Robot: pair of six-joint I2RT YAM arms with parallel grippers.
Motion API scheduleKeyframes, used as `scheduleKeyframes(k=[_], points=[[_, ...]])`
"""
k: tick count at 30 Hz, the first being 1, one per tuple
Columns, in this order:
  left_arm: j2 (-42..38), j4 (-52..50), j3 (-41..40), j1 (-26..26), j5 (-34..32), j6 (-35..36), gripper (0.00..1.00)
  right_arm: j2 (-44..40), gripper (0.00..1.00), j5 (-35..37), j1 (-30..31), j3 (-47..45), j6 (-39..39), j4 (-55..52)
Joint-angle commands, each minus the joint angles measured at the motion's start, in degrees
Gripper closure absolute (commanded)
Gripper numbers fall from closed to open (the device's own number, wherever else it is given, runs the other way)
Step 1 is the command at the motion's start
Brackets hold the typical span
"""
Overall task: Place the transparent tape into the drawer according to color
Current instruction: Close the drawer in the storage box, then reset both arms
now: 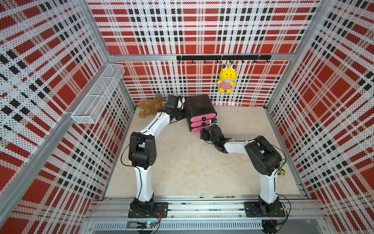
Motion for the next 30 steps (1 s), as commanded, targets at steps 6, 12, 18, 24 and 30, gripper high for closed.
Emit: scheduleKeyframes(k=[6, 12, 18, 24, 30], points=[[1.3, -2.2, 1.4, -0.2, 0.2, 1.2, 0.26, -9.6, 0.07, -4.7, -4.2, -3.3, 2.5, -6.9], [0.1, -2.2, 1.9, -0.3, -1.2, 1.7, 0.18, -15.7, 0.0, -8.7, -7.3, -3.7, -0.4, -13.4], [-1.7, -2.2, 3.7, -0.8, -3.3, 1.8, 0.05, -22.9, 0.0, -9.8, -9.0, -3.8, -6.2, -20.2], [-7.0, -1.3, 3.9, -1.7, -8.1, 2.4, 0.01, -28.8, 0.0, -10.7, -12.2, -5.2, -9.4, -25.0], [-17.6, 2.6, -3.5, -4.2, -17.9, 4.6, 0.01, -32.8, 0.0, -11.4, -16.3, -8.4, -11.6, -26.3]])
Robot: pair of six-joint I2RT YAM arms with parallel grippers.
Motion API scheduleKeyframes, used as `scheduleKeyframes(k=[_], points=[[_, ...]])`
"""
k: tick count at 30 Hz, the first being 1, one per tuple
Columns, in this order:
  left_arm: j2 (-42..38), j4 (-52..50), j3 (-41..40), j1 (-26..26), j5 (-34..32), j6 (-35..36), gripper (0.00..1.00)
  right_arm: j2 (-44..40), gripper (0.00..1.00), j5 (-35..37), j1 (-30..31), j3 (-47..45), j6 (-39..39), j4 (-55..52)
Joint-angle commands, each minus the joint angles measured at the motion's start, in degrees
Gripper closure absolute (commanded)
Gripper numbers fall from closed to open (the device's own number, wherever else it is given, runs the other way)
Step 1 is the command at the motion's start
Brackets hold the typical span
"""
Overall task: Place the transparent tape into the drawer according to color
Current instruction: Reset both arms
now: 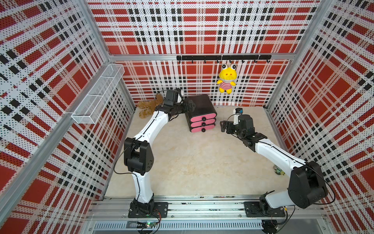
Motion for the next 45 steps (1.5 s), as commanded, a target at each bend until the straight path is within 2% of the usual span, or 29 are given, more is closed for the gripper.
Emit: scheduleKeyframes(k=[1, 4, 8, 12, 16, 21, 23, 26, 32, 35, 40, 45], points=[[-9.4, 4.7, -6.1, -2.0, -8.9, 3.0, 0.01, -2.6, 0.0, -0.3, -1.6, -2.1, -2.7, -2.9], [-19.1, 12.2, -18.2, -3.0, -15.8, 3.8, 0.01, -4.8, 0.0, 0.4, -3.1, -3.1, -3.7, -3.6], [-29.7, 22.0, -33.8, -2.6, -20.1, 3.5, 0.01, -7.1, 0.0, 3.7, -4.1, -3.2, -5.4, -5.4], [-33.9, 23.9, -41.9, -1.8, -24.8, 4.9, 0.01, -8.4, 0.0, 9.7, -4.7, -4.0, -6.2, -5.3], [-37.8, 31.3, -52.0, -0.7, -27.6, 7.1, 0.01, -9.8, 0.0, 16.3, -6.2, -8.0, -6.1, -1.6], [-41.4, 42.5, -62.1, 1.0, -28.1, 10.7, 0.01, -11.9, 0.0, 19.0, -8.7, -18.2, -10.7, 12.8], [-42.0, 47.7, -66.2, 2.1, -29.6, 12.4, 0.01, -11.5, 0.0, 20.2, -9.5, -21.6, -12.5, 18.5], [-41.8, 52.9, -70.2, 5.8, -28.4, 12.1, 0.01, -8.8, 0.0, 20.5, -11.5, -23.6, -13.9, 22.4], [-40.1, 67.3, -79.1, 7.0, -32.1, 17.8, 0.01, -4.9, 0.0, 22.3, -13.4, -27.7, -15.6, 31.3], [-38.0, 71.5, -81.7, 8.7, -33.4, 19.2, 0.01, -4.3, 0.0, 22.7, -14.0, -29.6, -16.5, 35.5], [-33.7, 83.9, -86.4, 12.7, -32.0, 19.3, 0.01, -1.6, 0.0, 21.8, -14.3, -32.6, -17.7, 43.7], [-28.7, 90.1, -87.1, 13.5, -30.6, 21.7, 0.01, 2.9, 0.0, 21.3, -14.4, -34.8, -18.7, 52.7]])
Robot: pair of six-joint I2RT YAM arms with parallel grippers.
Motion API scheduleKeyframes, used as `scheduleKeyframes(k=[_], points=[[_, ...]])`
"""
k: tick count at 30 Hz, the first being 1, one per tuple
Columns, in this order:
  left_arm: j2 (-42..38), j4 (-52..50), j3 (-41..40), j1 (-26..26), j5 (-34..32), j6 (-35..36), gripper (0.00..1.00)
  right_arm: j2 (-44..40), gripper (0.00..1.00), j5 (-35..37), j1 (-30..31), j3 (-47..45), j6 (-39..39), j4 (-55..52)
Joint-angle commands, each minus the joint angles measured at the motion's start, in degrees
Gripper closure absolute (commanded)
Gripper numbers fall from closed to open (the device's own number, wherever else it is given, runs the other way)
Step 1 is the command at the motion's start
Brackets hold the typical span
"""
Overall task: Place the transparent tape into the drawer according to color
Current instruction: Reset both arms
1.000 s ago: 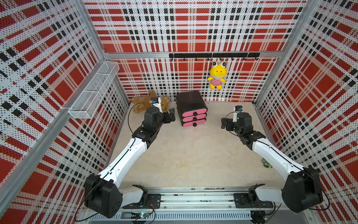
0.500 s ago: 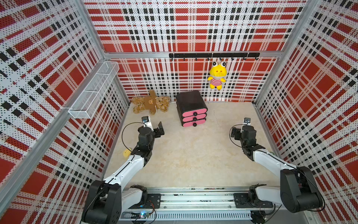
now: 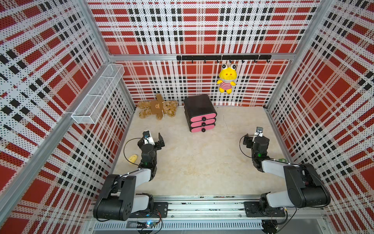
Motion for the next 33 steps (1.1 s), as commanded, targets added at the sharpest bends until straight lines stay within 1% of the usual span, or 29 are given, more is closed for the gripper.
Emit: scheduleKeyframes(k=[1, 4, 7, 8, 11, 12, 13, 14, 16, 17, 18, 21, 27, 33], points=[[2.8, 10.0, -0.9, 0.4, 1.3, 2.6, 0.01, 2.9, 0.0, -0.5, -0.6, -1.4, -1.1, 10.3], [6.1, 13.4, -1.4, 0.4, 1.8, 2.9, 0.01, 3.7, 0.0, -1.9, -0.7, -1.2, -1.2, 10.3], [9.9, 18.7, -2.2, 0.5, 1.4, 3.0, 0.01, 3.6, 0.0, -3.0, -0.8, -2.4, -1.6, 12.6], [10.5, 18.7, -2.0, 0.9, 1.5, 2.6, 0.01, 3.3, 0.0, -3.3, -0.9, -2.9, -1.6, 13.2], [11.1, 19.3, -2.4, 1.7, 3.4, 2.3, 0.01, 3.9, 0.0, -6.8, -1.5, -5.8, -1.9, 18.4], [11.5, 19.7, -2.5, 1.8, 3.9, 2.2, 0.01, 5.8, 0.0, -8.3, -1.6, -7.0, -2.9, 23.0], [11.8, 20.3, -2.6, 1.9, 4.0, 2.1, 0.01, 6.3, 0.0, -8.7, -1.5, -7.6, -3.3, 25.3], [11.9, 20.4, -2.6, 2.2, 4.2, 1.8, 0.01, 4.7, 0.0, -9.1, -1.6, -6.8, -2.6, 20.9], [12.1, 20.9, -2.8, 2.4, 4.2, 1.7, 0.01, 5.8, 0.0, -9.4, -1.9, -7.0, -3.0, 23.1], [12.2, 21.0, -2.8, 2.3, 4.3, 1.6, 0.01, 4.9, 0.0, -9.7, -1.9, -6.5, -2.5, 20.3], [12.3, 21.1, -2.9, 2.5, 4.6, 1.5, 0.01, 5.4, 0.0, -9.8, -2.0, -6.8, -2.7, 21.9], [12.5, 21.3, -2.9, 2.8, 4.8, 1.3, 0.01, 5.3, 0.0, -10.0, -2.0, -6.9, -2.9, 22.1], [12.5, 21.4, -2.9, 2.8, 5.0, 1.3, 0.01, 5.2, 0.0, -9.7, -1.8, -7.1, -3.0, 22.0], [12.5, 21.3, -2.8, 2.8, 5.0, 1.3, 0.01, 5.3, 0.0, -10.9, -2.1, -6.4, -3.1, 20.8]])
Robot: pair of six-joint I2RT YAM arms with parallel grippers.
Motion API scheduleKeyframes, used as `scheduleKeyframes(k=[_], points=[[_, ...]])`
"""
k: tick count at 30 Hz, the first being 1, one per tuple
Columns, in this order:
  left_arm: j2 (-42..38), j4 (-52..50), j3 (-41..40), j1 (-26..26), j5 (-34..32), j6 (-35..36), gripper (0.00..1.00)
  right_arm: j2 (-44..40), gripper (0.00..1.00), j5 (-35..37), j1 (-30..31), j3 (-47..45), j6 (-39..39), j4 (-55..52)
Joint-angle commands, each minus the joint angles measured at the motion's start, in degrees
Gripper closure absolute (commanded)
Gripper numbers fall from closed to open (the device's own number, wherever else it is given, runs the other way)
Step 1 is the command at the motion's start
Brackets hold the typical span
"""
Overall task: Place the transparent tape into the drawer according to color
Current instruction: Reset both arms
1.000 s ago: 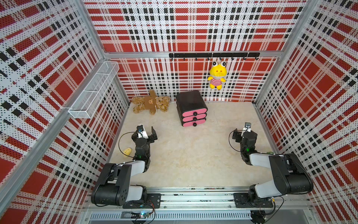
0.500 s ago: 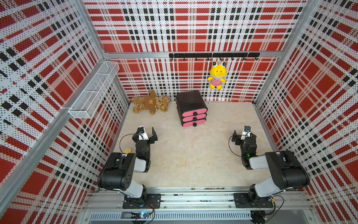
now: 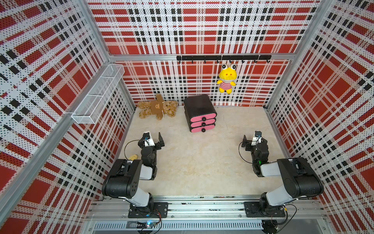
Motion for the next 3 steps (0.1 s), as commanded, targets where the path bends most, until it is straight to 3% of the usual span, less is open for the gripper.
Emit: scheduleKeyframes(k=[1, 3], points=[[0.7, 1.8, -0.6, 0.5, 0.5, -0.1, 0.01, 0.1, 0.0, -0.8, -0.6, 0.3, -0.5, 1.0], [0.7, 1.8, -0.6, 0.5, 0.4, -0.1, 0.01, -0.2, 0.0, -5.1, -0.6, -0.6, -1.8, 2.2]])
